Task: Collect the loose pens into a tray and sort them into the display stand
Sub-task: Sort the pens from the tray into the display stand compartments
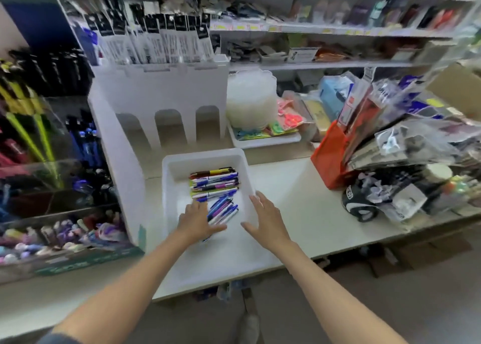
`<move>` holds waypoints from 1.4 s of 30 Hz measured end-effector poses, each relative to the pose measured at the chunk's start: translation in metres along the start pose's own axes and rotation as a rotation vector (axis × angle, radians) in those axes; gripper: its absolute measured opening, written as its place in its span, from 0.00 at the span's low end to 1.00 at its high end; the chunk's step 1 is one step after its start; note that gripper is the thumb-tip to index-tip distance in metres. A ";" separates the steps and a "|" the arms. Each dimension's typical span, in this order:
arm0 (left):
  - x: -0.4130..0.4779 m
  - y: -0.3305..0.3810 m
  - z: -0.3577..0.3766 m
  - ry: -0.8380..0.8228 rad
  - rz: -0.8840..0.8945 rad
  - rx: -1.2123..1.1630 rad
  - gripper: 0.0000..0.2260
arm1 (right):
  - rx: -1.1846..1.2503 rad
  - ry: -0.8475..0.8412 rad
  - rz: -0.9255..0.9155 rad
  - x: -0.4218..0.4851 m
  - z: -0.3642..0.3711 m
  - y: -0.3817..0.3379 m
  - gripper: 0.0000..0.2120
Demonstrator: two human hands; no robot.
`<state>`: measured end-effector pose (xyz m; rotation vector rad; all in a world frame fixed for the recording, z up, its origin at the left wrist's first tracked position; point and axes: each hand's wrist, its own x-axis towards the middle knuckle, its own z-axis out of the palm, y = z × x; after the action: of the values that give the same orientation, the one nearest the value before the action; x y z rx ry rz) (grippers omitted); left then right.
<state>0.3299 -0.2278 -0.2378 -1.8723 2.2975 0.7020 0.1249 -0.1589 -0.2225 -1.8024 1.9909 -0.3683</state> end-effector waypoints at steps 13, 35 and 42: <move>0.000 -0.002 0.029 0.055 0.017 -0.052 0.14 | 0.330 -0.003 -0.056 -0.001 0.009 0.012 0.36; -0.065 -0.008 -0.091 0.165 -0.009 -1.111 0.04 | 0.604 0.094 -0.219 0.024 -0.032 -0.131 0.27; -0.106 -0.063 -0.183 0.309 0.228 -1.092 0.04 | 0.621 0.346 -0.425 0.022 -0.049 -0.246 0.28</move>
<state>0.4542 -0.2151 -0.0557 -2.1498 2.5617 2.1767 0.3150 -0.2152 -0.0673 -1.7927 1.4164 -1.3414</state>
